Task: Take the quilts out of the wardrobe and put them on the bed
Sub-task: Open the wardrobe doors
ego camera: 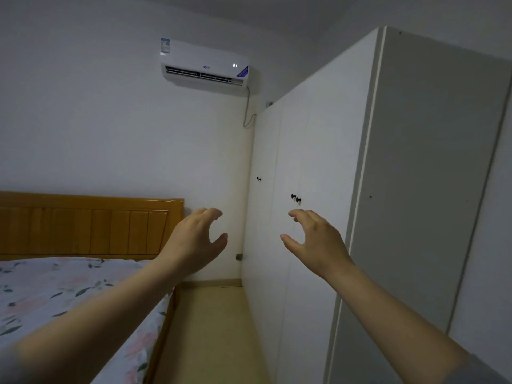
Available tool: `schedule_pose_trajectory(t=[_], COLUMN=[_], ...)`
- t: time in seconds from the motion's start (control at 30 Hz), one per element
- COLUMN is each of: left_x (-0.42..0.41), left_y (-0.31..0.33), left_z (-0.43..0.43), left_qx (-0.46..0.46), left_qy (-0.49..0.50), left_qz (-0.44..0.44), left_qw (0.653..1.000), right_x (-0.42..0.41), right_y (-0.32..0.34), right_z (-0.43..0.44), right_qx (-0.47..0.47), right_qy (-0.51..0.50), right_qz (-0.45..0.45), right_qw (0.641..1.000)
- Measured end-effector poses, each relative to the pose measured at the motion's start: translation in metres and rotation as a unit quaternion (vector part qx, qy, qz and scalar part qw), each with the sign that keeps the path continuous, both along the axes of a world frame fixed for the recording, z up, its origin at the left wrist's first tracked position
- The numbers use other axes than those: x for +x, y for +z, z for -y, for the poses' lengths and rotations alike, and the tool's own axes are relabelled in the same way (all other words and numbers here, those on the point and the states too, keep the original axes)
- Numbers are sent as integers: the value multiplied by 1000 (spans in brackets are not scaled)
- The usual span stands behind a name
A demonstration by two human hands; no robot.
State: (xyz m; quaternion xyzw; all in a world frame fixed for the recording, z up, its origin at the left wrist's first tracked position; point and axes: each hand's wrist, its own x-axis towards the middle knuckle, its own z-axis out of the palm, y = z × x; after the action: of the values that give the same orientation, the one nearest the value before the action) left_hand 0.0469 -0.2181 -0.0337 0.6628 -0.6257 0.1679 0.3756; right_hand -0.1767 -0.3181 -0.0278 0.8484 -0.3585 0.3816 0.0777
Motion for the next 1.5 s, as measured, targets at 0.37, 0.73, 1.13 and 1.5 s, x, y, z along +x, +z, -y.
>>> schedule_pose_trajectory(t=[0.37, 0.73, 1.13, 1.5], left_x=[92, 111, 103, 118], left_y=[-9, -34, -37, -54], left_z=[210, 401, 587, 739], left_qx=[48, 95, 102, 107], left_qy=[-49, -94, -171, -327], left_qz=[-34, -31, -51, -41], left_qw=[997, 991, 979, 938], right_x=[88, 109, 117, 148], right_y=[-4, -28, -38, -61], right_z=[189, 369, 527, 590], right_qx=[67, 108, 111, 87], right_qy=[-35, -56, -106, -211], right_qz=[16, 37, 70, 125], right_qw=[997, 992, 986, 965])
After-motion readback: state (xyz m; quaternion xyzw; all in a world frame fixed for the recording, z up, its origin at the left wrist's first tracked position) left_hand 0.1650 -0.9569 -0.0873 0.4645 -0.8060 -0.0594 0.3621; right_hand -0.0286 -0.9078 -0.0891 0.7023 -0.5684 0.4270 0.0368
